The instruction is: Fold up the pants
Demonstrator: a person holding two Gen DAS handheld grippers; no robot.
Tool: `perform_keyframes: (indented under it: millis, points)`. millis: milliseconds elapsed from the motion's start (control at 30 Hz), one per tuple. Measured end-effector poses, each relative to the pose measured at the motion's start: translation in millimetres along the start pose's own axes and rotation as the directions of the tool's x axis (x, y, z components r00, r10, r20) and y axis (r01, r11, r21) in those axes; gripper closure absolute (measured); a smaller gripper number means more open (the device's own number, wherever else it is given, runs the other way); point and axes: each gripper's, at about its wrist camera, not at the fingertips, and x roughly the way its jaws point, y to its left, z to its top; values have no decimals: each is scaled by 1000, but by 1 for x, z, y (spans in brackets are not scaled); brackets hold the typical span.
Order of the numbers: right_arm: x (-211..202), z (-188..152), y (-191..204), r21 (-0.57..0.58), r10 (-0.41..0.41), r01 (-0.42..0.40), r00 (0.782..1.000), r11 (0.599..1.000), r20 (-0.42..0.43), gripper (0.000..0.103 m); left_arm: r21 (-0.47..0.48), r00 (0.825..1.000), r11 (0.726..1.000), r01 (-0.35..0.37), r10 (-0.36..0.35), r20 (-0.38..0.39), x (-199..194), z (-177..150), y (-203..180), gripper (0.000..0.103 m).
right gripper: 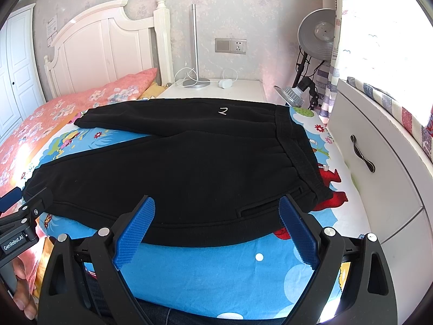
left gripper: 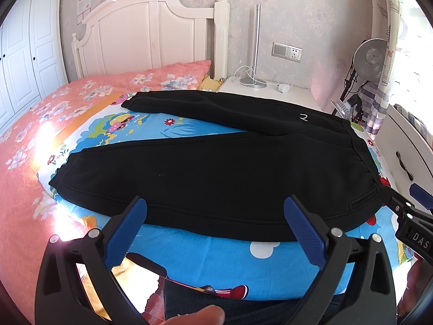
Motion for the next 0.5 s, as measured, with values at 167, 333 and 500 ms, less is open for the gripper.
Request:
perform_keyframes:
  millis: [167,333,500]
  points:
    - [1,-1,-1,0,0,0,1000,1000,0,13,-2,1000,1000,1,-1,-3,1,-1,0,2]
    - [1,-1,-1,1,0,0,1000,1000,-1,13,-2,1000,1000,4,-4,-5,2,-1,1,2]
    - [1,-1,-1,0,0,0,1000,1000,-1,13,-1,1000,1000,5,-5,-6,2,0,2,2]
